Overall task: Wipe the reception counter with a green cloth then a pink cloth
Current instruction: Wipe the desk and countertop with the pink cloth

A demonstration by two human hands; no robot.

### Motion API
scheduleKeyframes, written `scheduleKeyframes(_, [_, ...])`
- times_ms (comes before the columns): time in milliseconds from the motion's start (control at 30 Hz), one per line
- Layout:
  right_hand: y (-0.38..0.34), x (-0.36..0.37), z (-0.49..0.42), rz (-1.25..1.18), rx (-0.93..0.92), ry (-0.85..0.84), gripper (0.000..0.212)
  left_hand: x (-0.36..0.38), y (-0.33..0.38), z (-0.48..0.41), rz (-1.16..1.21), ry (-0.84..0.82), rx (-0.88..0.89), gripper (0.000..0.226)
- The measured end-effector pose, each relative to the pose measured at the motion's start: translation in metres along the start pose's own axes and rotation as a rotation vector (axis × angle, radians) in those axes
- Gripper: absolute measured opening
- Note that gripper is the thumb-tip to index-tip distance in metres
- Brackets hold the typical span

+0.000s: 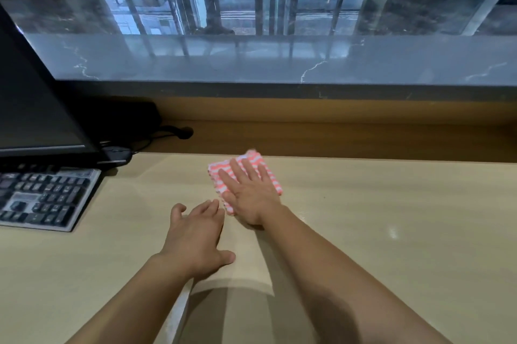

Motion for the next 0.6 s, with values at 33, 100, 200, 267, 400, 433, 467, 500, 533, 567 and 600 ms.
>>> scheduleKeyframes(33, [0.013, -0.001, 0.007, -0.003, 0.003, 0.006, 0.055, -0.001, 0.005, 0.001, -0.005, -0.009, 0.001, 0.086])
scheduleKeyframes(100, [0.046, -0.005, 0.024, -0.02, 0.063, 0.033, 0.055, 0.0, 0.013, 0.002, -0.011, -0.031, -0.004, 0.087])
scheduleKeyframes(200, [0.11, -0.01, 0.054, -0.009, 0.225, 0.049, 0.056, 0.003, 0.022, 0.004, -0.018, -0.052, -0.027, 0.091])
scheduleKeyframes(267, [0.15, -0.015, 0.078, -0.006, 0.345, 0.053, 0.056, 0.003, 0.026, 0.007, -0.024, -0.05, -0.037, 0.091])
scheduleKeyframes(400, [0.192, -0.019, 0.108, -0.039, 0.511, 0.058, 0.055, 0.003, 0.031, 0.018, -0.024, -0.041, -0.049, 0.092])
scheduleKeyframes(433, [0.192, -0.018, 0.109, -0.049, 0.538, 0.065, 0.055, 0.005, 0.032, 0.023, -0.021, -0.036, -0.052, 0.089])
scheduleKeyframes(467, [0.188, -0.018, 0.107, -0.063, 0.572, 0.081, 0.056, 0.007, 0.032, 0.026, -0.011, -0.028, -0.053, 0.083])
scheduleKeyframes(500, [0.181, -0.018, 0.105, -0.082, 0.615, 0.099, 0.057, 0.01, 0.032, 0.03, 0.003, -0.016, -0.051, 0.076])
scheduleKeyframes(533, [0.172, -0.017, 0.101, -0.098, 0.659, 0.112, 0.059, 0.011, 0.032, 0.033, 0.016, -0.003, -0.049, 0.073])
scheduleKeyframes(567, [0.16, -0.017, 0.096, -0.102, 0.69, 0.116, 0.063, 0.013, 0.032, 0.035, 0.025, -0.001, -0.049, 0.074])
scheduleKeyframes(600, [0.145, -0.015, 0.091, -0.093, 0.698, 0.117, 0.067, 0.015, 0.032, 0.036, 0.027, -0.004, -0.052, 0.078])
Point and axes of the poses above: each hand's wrist, its own z-axis away from the middle knuckle, its own x-axis out of the palm, y = z × x, the point moved 3 cm from there along -z, towards the middle knuckle, and after that the axes turned 1 degree about x, right-handed, at the moved point
